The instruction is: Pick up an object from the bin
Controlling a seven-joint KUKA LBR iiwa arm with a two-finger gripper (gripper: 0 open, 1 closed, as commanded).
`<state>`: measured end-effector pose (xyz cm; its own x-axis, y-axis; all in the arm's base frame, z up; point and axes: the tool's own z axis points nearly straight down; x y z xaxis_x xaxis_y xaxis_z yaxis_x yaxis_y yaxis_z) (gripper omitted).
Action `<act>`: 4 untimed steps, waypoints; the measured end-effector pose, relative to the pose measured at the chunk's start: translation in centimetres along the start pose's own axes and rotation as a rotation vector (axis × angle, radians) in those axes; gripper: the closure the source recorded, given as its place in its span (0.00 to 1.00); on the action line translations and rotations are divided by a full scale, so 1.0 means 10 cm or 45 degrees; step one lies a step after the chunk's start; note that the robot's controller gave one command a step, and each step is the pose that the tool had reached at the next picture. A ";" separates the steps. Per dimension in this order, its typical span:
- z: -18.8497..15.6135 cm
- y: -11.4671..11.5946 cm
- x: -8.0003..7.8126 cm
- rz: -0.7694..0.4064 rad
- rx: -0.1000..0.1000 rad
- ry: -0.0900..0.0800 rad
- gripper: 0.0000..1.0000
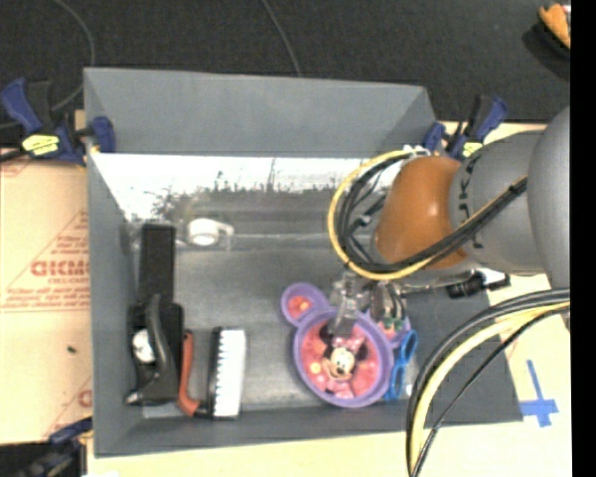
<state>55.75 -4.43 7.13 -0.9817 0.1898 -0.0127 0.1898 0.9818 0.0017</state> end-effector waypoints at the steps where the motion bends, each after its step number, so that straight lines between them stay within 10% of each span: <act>1: 0.00 0.00 0.00 -0.001 0.000 0.000 1.00; 4: -0.23 -0.01 0.02 -0.003 0.001 0.009 1.00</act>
Offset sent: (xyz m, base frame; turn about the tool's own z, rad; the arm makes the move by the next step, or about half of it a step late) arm 0.0000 0.0003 0.0108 0.0000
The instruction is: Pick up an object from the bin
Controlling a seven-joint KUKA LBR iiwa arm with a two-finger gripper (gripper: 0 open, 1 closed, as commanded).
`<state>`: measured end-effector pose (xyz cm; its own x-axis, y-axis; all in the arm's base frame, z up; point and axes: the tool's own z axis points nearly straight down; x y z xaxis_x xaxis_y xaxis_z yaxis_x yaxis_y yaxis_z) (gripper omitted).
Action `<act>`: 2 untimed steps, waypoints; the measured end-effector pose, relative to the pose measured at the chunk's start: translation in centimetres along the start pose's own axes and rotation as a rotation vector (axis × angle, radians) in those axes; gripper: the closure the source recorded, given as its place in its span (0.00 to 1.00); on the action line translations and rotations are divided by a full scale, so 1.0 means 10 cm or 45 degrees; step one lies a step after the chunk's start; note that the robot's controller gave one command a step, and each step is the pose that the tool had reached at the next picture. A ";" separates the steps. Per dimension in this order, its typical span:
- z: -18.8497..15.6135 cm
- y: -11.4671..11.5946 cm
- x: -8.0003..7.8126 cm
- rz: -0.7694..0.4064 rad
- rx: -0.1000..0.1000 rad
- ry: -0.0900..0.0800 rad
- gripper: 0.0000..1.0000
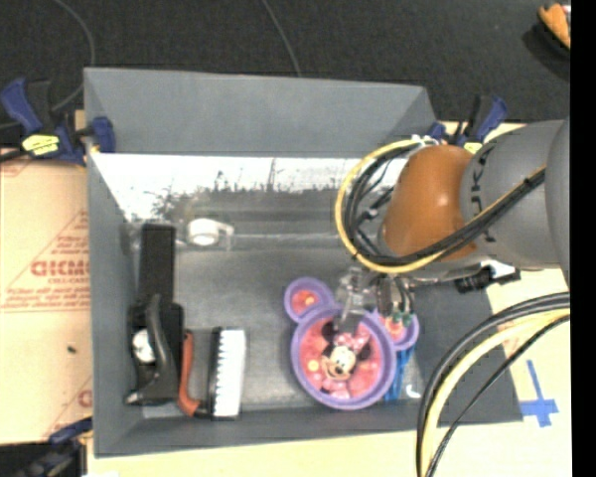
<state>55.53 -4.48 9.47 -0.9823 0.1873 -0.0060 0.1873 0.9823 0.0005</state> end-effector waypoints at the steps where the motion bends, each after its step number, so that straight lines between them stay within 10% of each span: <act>1: -0.30 0.00 -0.02 -0.001 -0.002 -0.008 1.00; 2: -0.42 0.00 -0.03 -0.002 -0.002 -0.012 1.00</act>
Offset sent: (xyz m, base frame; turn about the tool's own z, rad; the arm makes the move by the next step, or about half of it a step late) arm 0.0002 0.0001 0.0596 0.0000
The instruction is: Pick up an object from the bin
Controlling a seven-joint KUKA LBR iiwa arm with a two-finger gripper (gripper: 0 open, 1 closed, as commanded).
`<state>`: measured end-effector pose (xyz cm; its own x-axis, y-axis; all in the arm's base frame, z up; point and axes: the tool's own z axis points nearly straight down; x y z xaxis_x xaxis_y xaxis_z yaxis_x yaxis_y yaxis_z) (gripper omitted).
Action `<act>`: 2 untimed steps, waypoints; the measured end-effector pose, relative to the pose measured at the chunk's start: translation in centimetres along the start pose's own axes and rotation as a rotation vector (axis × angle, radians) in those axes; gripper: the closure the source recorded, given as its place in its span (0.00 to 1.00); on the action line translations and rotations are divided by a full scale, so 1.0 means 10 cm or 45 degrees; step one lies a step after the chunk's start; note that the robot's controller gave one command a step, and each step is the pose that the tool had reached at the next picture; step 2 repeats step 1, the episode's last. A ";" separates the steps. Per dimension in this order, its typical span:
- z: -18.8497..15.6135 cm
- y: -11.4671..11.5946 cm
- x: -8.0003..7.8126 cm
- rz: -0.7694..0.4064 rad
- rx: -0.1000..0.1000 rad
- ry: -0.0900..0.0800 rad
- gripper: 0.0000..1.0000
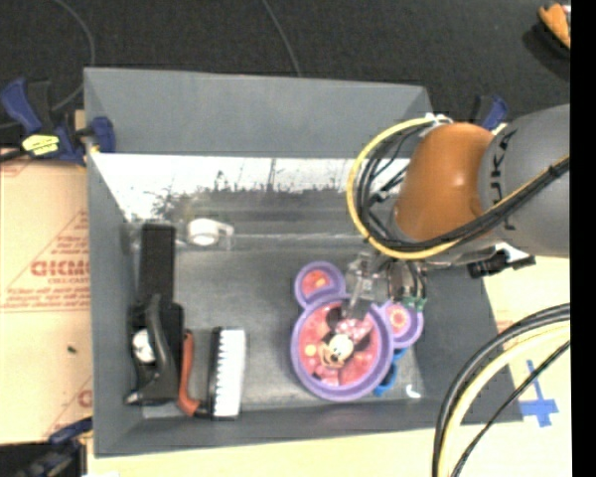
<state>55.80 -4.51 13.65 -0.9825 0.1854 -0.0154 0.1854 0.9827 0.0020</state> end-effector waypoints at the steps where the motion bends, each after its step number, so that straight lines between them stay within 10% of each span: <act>1: -0.09 0.00 0.01 -0.001 0.000 0.003 1.00; 2: -0.09 0.00 0.01 -0.001 0.000 0.003 1.00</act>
Offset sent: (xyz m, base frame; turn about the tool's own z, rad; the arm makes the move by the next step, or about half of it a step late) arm 0.0001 0.0000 0.0045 0.0000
